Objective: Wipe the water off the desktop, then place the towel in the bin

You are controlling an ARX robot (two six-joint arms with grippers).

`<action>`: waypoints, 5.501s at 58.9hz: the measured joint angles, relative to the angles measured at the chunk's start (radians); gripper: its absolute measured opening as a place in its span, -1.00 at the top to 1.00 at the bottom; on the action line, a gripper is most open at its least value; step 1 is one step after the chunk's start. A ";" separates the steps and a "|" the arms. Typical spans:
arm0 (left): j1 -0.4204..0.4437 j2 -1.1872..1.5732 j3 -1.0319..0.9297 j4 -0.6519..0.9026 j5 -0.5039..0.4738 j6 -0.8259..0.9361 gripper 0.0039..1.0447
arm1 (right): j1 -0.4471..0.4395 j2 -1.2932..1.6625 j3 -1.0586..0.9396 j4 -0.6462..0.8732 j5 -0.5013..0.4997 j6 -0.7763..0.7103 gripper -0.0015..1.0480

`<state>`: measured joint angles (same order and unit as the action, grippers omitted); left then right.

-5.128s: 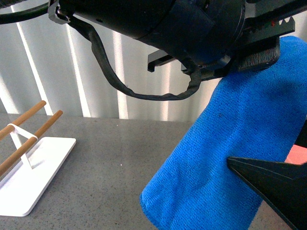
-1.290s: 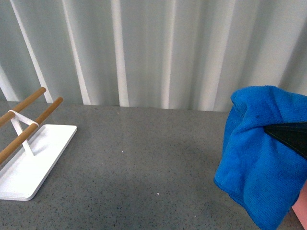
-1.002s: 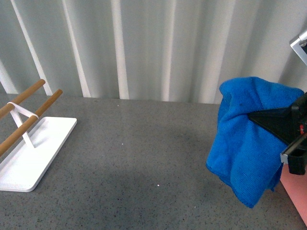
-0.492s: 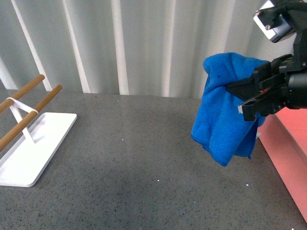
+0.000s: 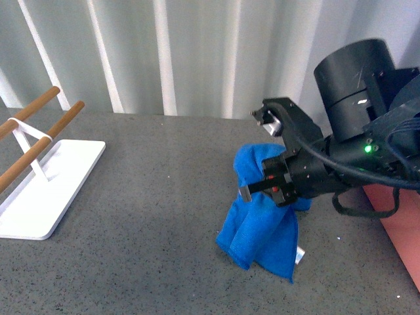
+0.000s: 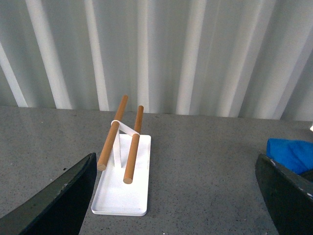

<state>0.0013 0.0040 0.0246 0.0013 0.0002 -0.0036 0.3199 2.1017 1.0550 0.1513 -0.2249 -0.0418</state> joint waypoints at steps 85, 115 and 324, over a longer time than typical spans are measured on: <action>0.000 0.000 0.000 0.000 0.000 0.000 -0.88 | 0.069 0.449 0.645 -0.130 -0.093 -0.074 0.91; 0.000 0.000 0.000 0.000 0.000 0.000 -0.88 | 0.019 0.050 0.072 -0.344 -0.186 -0.544 0.91; 0.000 0.000 0.000 -0.001 0.000 0.000 -0.88 | -0.607 -0.070 0.433 -0.809 0.171 -0.211 -0.87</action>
<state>0.0013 0.0036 0.0246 0.0006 0.0002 -0.0032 -0.2867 2.0319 1.4879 -0.6582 -0.0544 -0.2523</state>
